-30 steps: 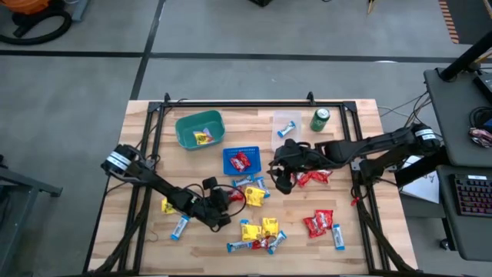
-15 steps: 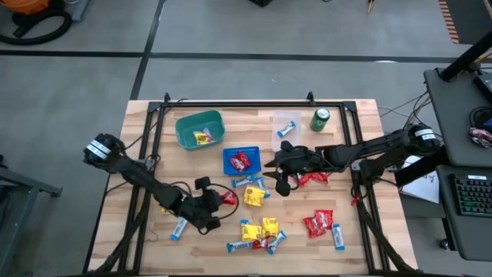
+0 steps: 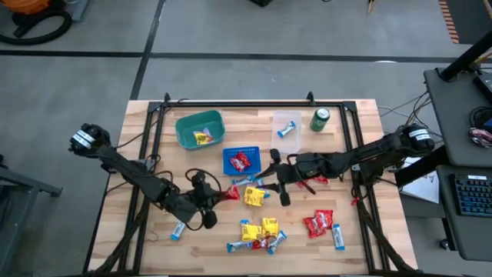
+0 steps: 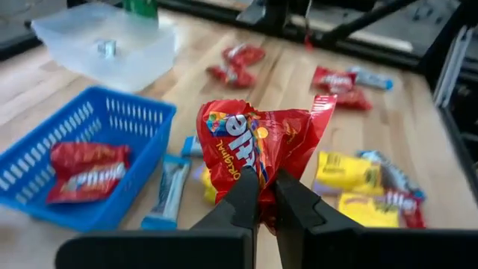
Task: Sort candy
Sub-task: Put the hersheys bar into the transparent bin
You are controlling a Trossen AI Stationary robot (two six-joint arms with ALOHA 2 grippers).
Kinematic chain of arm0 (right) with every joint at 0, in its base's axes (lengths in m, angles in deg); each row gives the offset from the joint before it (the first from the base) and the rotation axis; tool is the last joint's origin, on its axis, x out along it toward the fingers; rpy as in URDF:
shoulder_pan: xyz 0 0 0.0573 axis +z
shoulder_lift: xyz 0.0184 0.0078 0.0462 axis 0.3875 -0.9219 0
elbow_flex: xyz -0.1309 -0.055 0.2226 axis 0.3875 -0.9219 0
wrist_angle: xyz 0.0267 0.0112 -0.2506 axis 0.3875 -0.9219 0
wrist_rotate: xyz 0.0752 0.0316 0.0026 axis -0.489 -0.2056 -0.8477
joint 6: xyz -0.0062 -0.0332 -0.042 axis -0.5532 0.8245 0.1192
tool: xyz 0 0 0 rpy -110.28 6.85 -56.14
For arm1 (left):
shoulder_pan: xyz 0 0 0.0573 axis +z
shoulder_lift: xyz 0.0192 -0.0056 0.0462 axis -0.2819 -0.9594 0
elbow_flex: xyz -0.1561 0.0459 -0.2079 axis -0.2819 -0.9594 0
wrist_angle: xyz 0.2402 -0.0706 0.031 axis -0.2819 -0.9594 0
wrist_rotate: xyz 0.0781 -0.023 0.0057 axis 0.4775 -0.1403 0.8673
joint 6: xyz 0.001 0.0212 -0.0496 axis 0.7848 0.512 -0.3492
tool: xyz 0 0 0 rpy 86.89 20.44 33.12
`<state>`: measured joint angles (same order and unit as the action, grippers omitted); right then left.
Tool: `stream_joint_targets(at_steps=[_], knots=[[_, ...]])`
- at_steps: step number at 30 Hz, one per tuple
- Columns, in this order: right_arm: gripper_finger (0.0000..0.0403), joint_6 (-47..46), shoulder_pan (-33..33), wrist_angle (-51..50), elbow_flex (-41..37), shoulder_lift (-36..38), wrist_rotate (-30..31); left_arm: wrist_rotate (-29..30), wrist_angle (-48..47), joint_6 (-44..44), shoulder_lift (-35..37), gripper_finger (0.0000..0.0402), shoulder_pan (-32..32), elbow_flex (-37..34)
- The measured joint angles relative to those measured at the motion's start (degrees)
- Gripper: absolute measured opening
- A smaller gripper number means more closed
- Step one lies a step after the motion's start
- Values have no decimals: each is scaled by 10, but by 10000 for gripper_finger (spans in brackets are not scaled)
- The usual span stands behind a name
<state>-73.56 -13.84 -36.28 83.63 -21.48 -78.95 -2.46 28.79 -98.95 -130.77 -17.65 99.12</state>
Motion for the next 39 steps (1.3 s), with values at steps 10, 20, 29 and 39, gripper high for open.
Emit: stream_joint_targets(at_steps=[10, 20, 29, 39], knots=[[132, 56, 4, 58, 41, -91, 0, 15, 64, 12, -5, 2, 1, 0], [132, 142, 5, 28, 104, -152, 6, 30, 68, -14, -7, 2, 3, 0], [132, 188, 6, -40, 158, -174, 5, 31, 65, -23, -8, 2, 3, -2], [80, 217, 7, -111, 206, -186, 4, 31, 64, -25, -8, 3, 3, -2]])
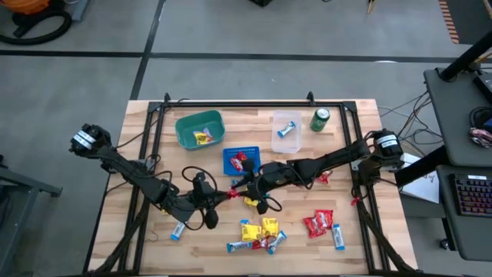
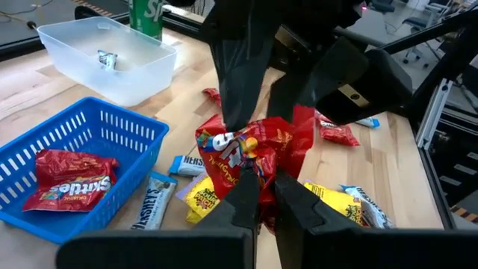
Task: Sort candy
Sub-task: Put the hersheys bar into the transparent bin
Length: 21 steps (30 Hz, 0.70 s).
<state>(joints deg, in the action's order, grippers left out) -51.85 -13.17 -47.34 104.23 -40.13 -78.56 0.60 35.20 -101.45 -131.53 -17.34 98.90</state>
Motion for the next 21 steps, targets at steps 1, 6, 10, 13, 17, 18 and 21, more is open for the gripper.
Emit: stream_joint_targets(at_steps=[1, 6, 10, 13, 17, 18, 21], knots=[[64, 2, 0, -6, 3, 0, 0, 0, -1, 0, 0, 6, 0, 0], [14, 8, 0, -17, 8, 0, 1, -1, -1, 0, 0, 26, 0, 0], [9, 0, 0, -18, 8, 0, 1, -1, -11, 0, 0, 42, 0, 0], [9, -5, 0, -24, 8, 2, 2, -1, -19, 0, 0, 54, 1, 1], [8, -29, -6, -45, 8, 11, 0, 0, -39, 0, 6, 68, 1, 1], [8, -34, -7, -54, 8, 15, 0, 1, -45, -1, 8, 72, 1, 1], [8, -48, -14, -62, 9, 19, 7, 1, -64, -1, 17, 83, 1, 1]])
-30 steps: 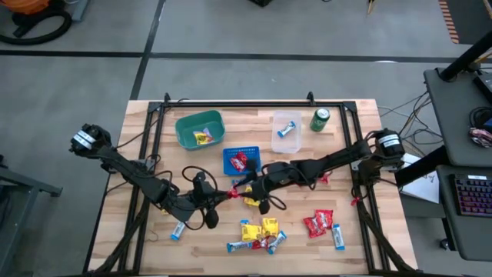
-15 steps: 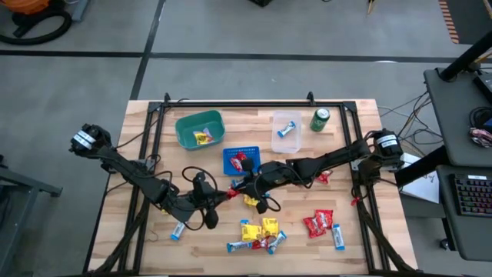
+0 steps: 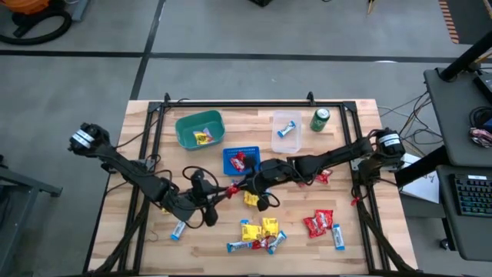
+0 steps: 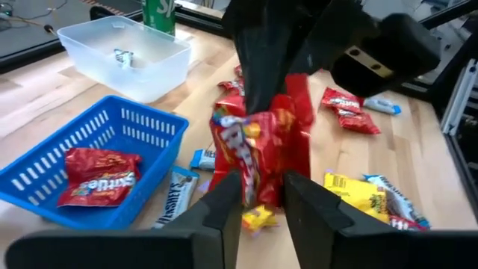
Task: Sort candy
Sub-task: Put the hersheys bar into the transparent bin
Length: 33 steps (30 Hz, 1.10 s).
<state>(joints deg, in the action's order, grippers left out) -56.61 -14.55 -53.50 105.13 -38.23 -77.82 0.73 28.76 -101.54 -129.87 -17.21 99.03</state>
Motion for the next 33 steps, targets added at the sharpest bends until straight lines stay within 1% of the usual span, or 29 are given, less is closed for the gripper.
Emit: stream_joint_targets(at_steps=[2, 5, 9, 11, 16, 19, 22, 26, 33], knots=[[8, 0, -4, -10, 0, 0, 16, 0, -16, 0, 5, 91, 0, 0], [8, 0, -16, -31, 0, 0, 56, -1, -53, -7, 15, 102, 0, 0], [8, -23, -47, -66, 0, 0, 142, -2, -132, -46, 42, 113, 0, 0], [8, -51, -73, -84, 0, -3, 159, -3, -175, -71, 55, 114, 0, 0], [8, -140, -133, -123, 0, -28, 158, -33, -247, -139, 81, 114, 0, 0], [10, -165, -152, -131, 0, -42, 144, -67, -268, -169, 85, 114, 0, 0], [20, -178, -158, -131, 0, -50, 125, -93, -273, -187, 81, 114, -1, 0], [54, -179, -158, -131, 0, -52, 124, -113, -274, -199, 69, 114, -1, 0], [123, -178, -155, -132, 0, -49, 124, -118, -276, -203, 56, 114, -1, 0]])
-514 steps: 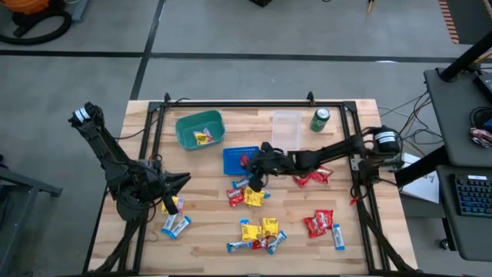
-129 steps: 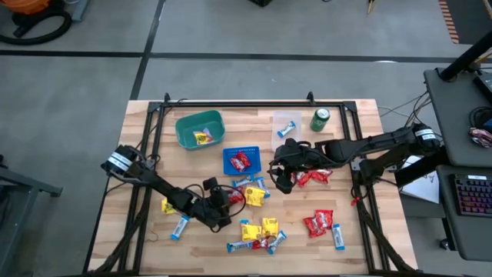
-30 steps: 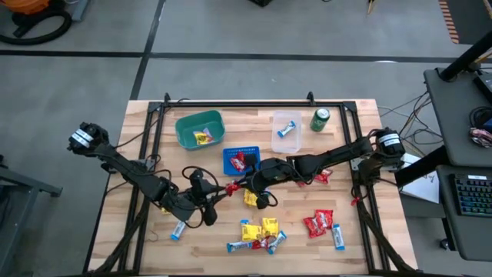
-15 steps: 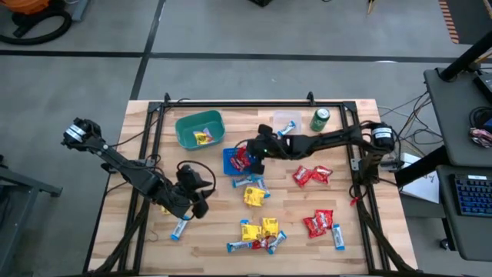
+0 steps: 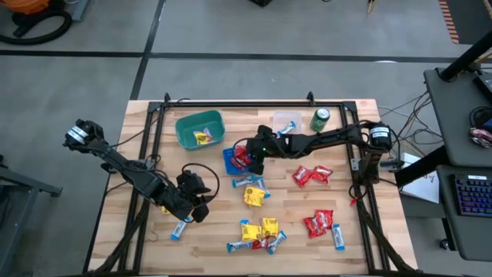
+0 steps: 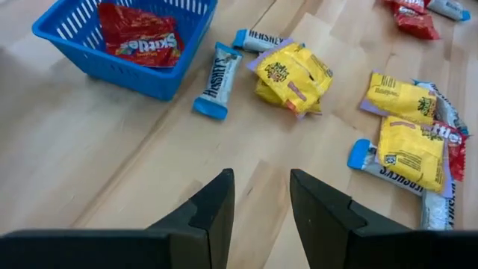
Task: Sort candy
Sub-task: Put the hersheys bar into the transparent bin, then put the sour patch candy into the blue green bin
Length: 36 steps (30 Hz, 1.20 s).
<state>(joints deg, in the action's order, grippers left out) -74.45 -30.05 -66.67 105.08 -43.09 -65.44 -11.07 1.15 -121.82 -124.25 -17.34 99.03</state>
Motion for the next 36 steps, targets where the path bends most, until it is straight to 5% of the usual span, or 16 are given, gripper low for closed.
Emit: stream_joint_targets(at_steps=[17, 30, 36], knots=[[165, -19, 32, -17, 0, 13, -2, -61, -11, -45, 0, 114, 0, 0], [167, -79, 41, -58, 0, 91, -63, -301, -184, -296, 0, 114, -1, 0], [165, -90, 54, -73, 0, 115, -71, -335, -278, -383, -1, 115, -6, 0]])
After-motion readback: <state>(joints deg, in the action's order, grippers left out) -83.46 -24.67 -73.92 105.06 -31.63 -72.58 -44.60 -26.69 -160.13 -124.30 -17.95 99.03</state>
